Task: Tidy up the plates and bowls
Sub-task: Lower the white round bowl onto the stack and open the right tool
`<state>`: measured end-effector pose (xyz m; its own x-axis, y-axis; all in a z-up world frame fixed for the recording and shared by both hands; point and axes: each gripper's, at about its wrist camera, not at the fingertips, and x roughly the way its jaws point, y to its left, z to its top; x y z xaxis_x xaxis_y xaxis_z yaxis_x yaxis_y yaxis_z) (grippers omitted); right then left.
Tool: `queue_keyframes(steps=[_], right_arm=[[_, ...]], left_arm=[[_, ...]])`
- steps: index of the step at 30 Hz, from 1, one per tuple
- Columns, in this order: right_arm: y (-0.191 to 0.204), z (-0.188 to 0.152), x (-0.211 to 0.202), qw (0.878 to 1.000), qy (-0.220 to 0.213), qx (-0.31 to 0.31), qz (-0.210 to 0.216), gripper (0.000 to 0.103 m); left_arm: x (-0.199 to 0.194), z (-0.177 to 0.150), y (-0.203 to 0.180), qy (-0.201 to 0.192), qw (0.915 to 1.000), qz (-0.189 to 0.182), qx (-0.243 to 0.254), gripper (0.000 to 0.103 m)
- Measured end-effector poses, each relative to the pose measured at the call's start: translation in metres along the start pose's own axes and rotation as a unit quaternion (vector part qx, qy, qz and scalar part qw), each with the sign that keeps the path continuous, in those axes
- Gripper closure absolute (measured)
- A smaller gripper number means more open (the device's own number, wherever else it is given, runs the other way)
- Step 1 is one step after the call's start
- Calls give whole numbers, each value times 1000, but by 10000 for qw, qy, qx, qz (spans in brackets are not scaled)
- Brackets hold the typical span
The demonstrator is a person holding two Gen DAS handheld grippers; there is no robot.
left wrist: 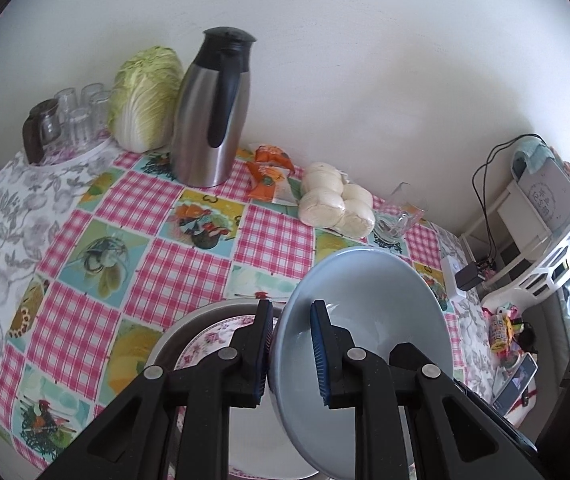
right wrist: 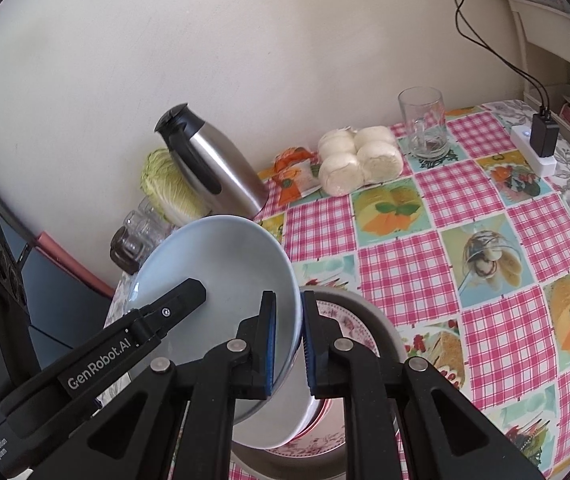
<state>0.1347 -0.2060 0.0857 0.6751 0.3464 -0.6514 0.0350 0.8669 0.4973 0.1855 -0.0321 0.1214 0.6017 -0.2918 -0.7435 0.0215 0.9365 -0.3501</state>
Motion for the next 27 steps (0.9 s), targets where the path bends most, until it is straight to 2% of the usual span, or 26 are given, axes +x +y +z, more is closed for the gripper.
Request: queue_keyframes(steps=[27], right_arm=[[10, -27, 40, 9963, 776, -213, -311, 89]], left_arm=[[26, -31, 41, 585, 9970, 331, -391, 81]])
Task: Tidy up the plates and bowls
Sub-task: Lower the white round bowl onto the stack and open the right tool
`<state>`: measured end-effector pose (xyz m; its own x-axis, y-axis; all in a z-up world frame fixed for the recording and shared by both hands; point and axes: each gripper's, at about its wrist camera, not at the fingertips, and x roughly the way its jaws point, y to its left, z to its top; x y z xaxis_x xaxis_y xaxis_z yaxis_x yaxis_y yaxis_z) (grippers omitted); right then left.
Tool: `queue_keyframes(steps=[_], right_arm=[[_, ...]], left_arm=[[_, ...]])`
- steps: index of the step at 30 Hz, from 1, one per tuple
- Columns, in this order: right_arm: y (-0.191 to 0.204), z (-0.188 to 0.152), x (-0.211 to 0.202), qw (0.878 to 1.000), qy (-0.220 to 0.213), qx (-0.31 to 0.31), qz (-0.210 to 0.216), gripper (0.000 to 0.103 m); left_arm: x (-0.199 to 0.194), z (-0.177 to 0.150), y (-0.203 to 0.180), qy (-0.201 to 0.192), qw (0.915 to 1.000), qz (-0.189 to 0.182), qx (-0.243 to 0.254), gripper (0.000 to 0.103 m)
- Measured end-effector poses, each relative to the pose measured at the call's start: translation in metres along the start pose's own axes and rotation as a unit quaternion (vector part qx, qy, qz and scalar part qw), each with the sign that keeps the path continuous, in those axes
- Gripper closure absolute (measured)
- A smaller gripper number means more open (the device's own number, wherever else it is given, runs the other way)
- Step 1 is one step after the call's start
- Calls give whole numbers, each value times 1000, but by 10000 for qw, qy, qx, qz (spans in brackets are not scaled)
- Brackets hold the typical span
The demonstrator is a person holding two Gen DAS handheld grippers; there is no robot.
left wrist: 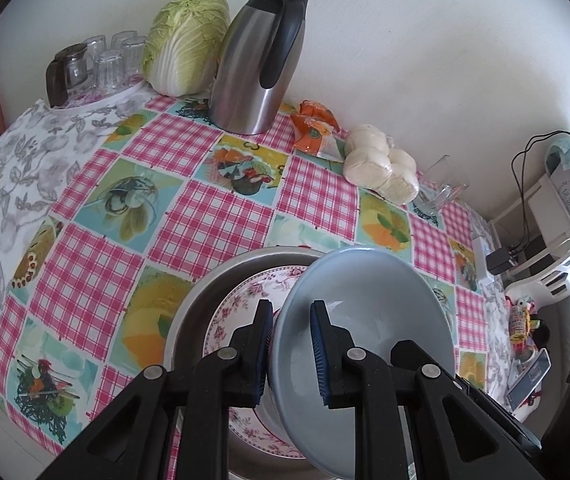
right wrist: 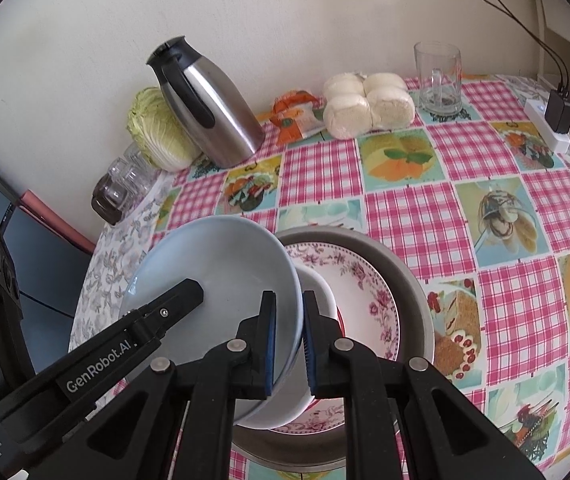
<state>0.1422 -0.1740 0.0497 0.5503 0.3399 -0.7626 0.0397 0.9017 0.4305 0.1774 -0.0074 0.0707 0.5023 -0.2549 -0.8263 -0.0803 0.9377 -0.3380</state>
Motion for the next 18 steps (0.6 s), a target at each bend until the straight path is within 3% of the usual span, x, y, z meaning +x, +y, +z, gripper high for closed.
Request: queue_keyframes(steps=[18], right_arm=[[-2, -1, 8, 9998, 189, -6, -32, 88]], left_arm=[[5, 0, 2, 71, 10000, 58, 36, 81]])
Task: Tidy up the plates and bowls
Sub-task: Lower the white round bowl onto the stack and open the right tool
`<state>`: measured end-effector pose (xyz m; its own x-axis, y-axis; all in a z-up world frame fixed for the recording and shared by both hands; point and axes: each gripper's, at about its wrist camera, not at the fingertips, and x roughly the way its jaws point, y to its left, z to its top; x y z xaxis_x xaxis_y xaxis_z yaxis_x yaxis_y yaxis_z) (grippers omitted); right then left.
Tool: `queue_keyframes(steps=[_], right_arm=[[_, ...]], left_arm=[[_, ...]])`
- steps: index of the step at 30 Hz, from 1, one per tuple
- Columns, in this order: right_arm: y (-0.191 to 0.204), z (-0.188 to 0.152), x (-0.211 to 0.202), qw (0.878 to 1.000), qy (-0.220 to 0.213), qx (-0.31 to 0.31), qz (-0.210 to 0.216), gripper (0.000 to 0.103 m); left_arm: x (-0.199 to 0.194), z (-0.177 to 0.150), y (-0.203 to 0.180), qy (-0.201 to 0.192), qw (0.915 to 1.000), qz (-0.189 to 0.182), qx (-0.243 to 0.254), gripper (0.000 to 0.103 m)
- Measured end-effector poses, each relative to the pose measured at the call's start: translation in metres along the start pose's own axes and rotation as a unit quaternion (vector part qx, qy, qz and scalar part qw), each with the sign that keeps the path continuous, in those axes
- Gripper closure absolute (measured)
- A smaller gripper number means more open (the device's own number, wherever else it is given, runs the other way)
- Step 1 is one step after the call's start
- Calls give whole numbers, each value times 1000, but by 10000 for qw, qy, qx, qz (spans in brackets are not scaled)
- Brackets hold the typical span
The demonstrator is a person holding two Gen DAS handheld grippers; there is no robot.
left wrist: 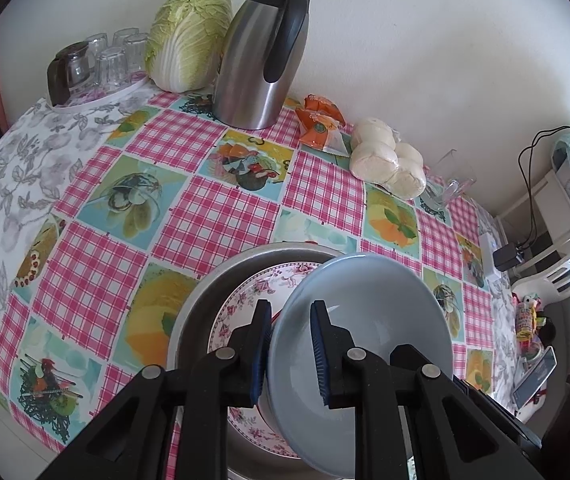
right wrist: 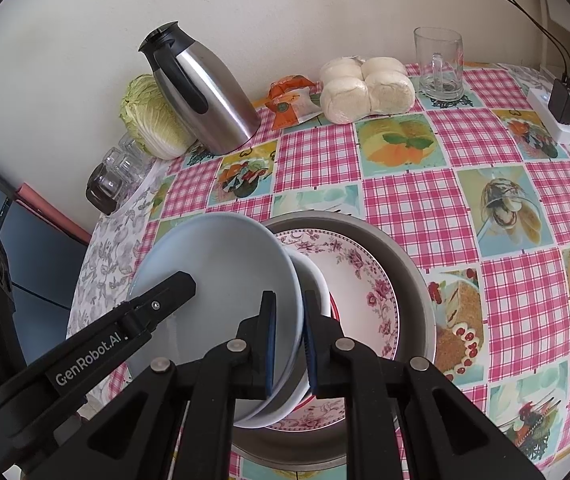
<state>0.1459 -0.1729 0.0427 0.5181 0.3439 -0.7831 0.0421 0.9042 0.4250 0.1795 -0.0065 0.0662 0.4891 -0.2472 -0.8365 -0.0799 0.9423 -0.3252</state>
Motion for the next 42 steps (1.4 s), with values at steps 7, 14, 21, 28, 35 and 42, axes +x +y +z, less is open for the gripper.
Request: queue_keyframes(steps=[7, 14, 21, 28, 35, 42], right_arm=[[3, 0, -6, 9998, -63, -118, -122, 88], [0, 2, -8, 9999, -61, -105, -89, 88], [-1, 5, -23, 9994, -315, -100, -131, 83], [-12, 9, -28, 9990, -442, 24, 76, 83], [-21, 7, -13, 9994, -266, 150, 175, 83], [-21, 6, -13, 9995, -214, 163, 165, 83]], left_arm=[[-4, 2, 3, -130, 9999, -60, -73, 81], [-6, 2, 3, -172, 9998, -86, -96, 81], [-7, 3, 2, -225, 9996, -119, -122, 81], [-5, 2, 2, -198, 9997, -94, -128, 81], [-3, 2, 3, -186, 9997, -71, -120, 81], [-6, 3, 1, -186, 9998, -108, -59, 81]])
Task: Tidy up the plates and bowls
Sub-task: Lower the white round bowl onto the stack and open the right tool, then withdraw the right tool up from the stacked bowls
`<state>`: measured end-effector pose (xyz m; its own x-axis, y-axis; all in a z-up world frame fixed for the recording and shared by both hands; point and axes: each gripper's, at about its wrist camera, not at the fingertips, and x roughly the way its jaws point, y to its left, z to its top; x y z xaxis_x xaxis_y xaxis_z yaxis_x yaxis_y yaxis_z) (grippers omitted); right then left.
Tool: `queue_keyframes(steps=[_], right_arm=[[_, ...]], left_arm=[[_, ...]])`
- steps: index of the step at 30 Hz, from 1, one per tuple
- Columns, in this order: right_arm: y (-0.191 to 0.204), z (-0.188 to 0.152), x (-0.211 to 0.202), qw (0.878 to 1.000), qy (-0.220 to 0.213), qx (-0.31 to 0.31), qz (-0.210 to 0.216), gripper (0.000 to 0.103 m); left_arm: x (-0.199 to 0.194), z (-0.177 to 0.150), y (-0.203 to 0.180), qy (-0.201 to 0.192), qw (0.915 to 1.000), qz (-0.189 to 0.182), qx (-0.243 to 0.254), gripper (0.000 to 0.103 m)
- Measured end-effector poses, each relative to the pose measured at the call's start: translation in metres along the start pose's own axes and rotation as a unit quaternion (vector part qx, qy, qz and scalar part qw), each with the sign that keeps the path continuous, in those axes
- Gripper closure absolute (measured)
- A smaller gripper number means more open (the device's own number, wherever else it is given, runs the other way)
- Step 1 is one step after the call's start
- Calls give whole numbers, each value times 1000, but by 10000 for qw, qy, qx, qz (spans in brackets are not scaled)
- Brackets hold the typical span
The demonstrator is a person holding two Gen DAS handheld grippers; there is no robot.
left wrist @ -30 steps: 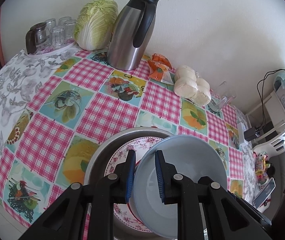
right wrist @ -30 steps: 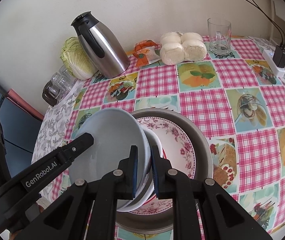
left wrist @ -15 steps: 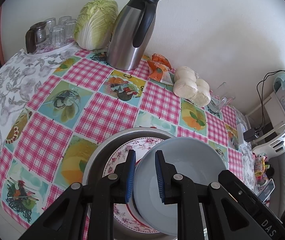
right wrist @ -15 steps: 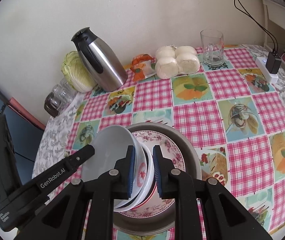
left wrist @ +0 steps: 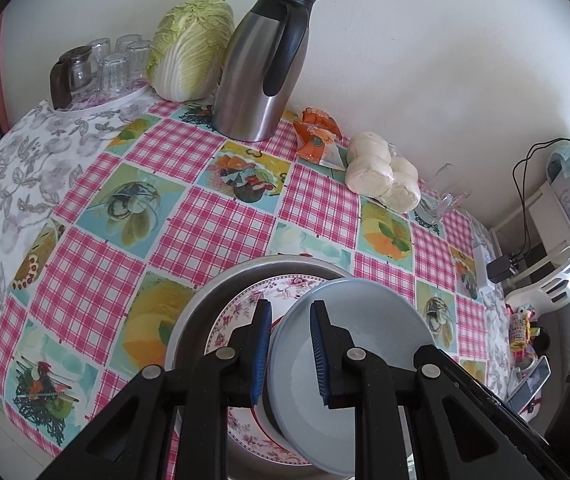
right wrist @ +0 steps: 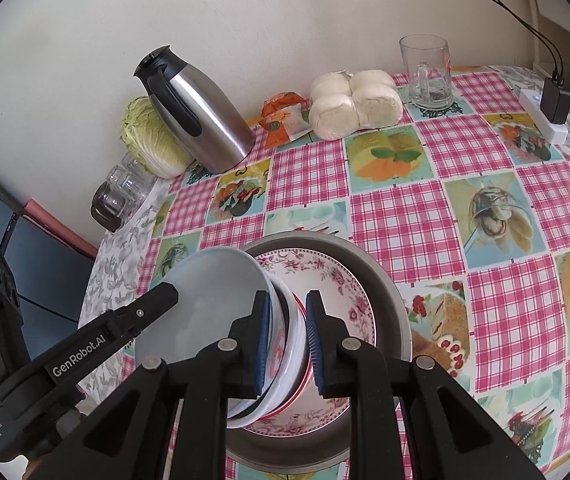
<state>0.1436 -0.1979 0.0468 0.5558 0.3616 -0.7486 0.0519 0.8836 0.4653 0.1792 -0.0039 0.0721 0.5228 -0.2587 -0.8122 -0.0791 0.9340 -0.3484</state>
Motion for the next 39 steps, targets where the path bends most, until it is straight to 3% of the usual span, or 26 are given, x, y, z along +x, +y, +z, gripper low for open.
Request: queue_keyframes(steps=[6, 8, 9, 10, 11, 19, 24, 30, 34, 39], right_arm=[[1, 2, -7, 10000, -76, -22, -58, 83], [3, 3, -12, 9997, -149, -89, -142, 83], [4, 3, -16, 9995, -203, -117, -210, 83], [4, 5, -18, 9993, -239, -137, -238, 78], [4, 5, -20, 9991, -277, -149, -266, 71], [0, 8, -23, 9976, -354, -153, -582, 38], [1, 7, -24, 9968, -398, -244, -646, 28], [1, 7, -21, 9961, -390, -306, -731, 28], [0, 7, -22, 9951, -437, -332, -818, 10], [-1, 7, -22, 9947, -471, -324, -851, 9]], left_arm=[[-5, 1, 2, -4, 10000, 56, -77, 78], [-8, 2, 2, -45, 9999, 128, -73, 71], [-11, 3, 2, -82, 9998, 153, -87, 60], [-13, 3, 3, -117, 9997, 176, -98, 49], [-15, 3, 3, -159, 9996, 205, -108, 45], [-18, 5, 9, -191, 9979, 598, -166, 33], [-19, 6, 10, -244, 9951, 955, -114, 13], [-19, 7, 14, -288, 9922, 1209, -89, 2], [-18, 6, 14, -304, 9905, 1338, -19, 1], [-19, 7, 11, -419, 9893, 1398, 78, 0]])
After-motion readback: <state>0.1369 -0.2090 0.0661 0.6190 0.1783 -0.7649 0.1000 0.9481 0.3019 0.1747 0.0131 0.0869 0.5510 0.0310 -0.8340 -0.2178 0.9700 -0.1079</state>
